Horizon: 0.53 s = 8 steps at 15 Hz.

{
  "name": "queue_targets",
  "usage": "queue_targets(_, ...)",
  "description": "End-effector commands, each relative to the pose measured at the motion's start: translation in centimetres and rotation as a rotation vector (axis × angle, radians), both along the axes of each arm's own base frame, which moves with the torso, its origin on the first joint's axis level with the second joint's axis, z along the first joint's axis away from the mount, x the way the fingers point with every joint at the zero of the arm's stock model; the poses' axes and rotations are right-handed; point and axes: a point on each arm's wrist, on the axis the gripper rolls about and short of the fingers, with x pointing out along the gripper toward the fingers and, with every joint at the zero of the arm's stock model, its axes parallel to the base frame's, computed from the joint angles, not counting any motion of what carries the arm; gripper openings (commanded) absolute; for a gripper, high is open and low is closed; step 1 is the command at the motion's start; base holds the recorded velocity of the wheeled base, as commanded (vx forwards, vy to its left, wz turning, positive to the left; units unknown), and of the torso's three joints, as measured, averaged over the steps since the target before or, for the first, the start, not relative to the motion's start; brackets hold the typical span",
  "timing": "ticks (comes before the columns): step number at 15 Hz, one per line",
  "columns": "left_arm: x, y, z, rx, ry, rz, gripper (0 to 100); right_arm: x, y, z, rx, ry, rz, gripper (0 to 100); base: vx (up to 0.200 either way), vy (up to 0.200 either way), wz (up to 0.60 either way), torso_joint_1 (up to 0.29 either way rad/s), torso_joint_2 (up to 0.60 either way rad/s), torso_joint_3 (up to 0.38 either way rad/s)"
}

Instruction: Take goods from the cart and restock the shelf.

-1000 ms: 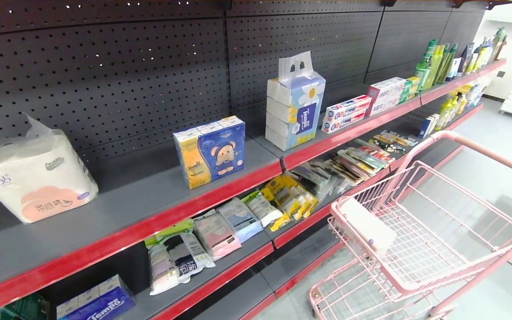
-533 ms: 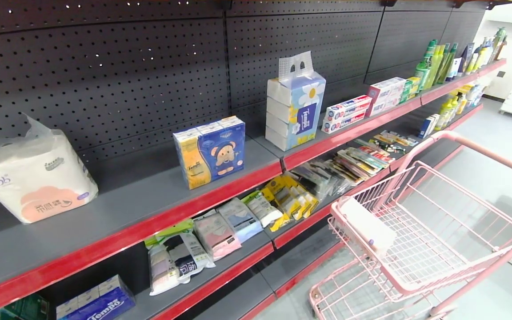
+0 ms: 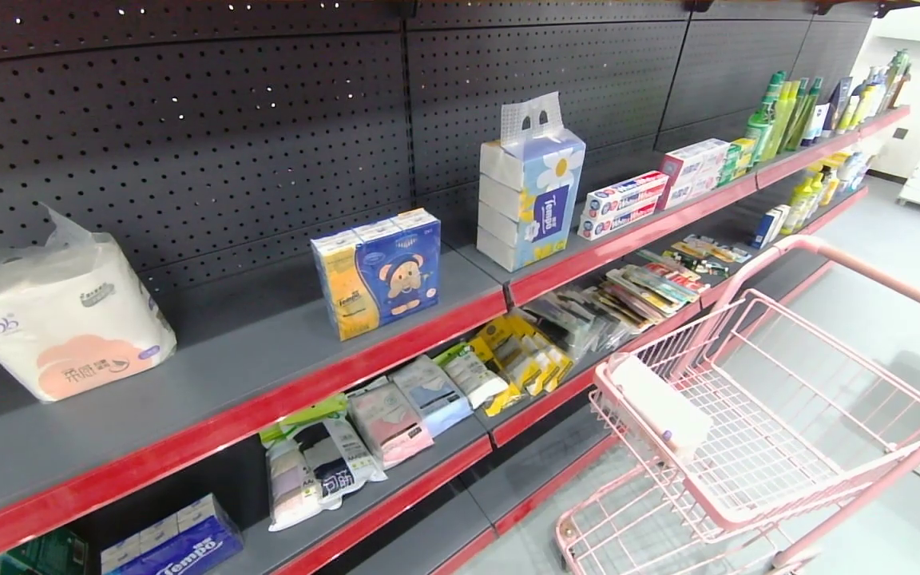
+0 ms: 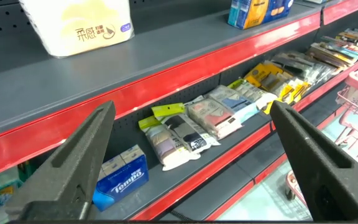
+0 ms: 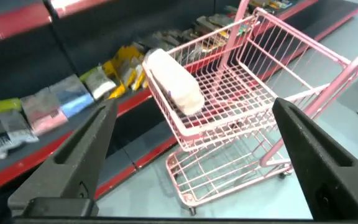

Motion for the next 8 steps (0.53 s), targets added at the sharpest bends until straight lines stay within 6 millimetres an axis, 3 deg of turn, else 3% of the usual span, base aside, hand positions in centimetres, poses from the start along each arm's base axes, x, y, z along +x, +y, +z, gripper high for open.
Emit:
queue_targets(1,0.0,0.0,0.0,-0.001,0.001,-0.001,100,7.8,-1.0,13.8,0.084,0.05,-0.041,100,0.0,0.0,0.0,0.0,0.0,0.0)
queue_targets(2,0.0,0.0,0.0,-0.001,0.001,-0.001,100,10.5,-1.6,14.7,0.084,0.105,-0.057,100,0.0,0.0,0.0,0.0,0.0,0.0)
queue_targets(3,0.0,0.0,0.0,-0.001,0.001,-0.001,100,11.5,-1.9,14.5,0.068,0.145,-0.067,100,0.0,0.0,0.0,0.0,0.0,0.0)
queue_targets(6,0.0,0.0,0.0,-0.001,0.001,-0.001,100,21.4,-6.5,8.8,0.029,0.498,-0.083,100,0.0,0.0,0.0,0.0,0.0,0.0)
queue_targets(8,0.0,0.0,0.0,-0.001,0.001,-0.001,100,25.2,-9.3,4.3,-0.04,0.629,-0.066,100,0.0,0.0,0.0,0.0,0.0,0.0)
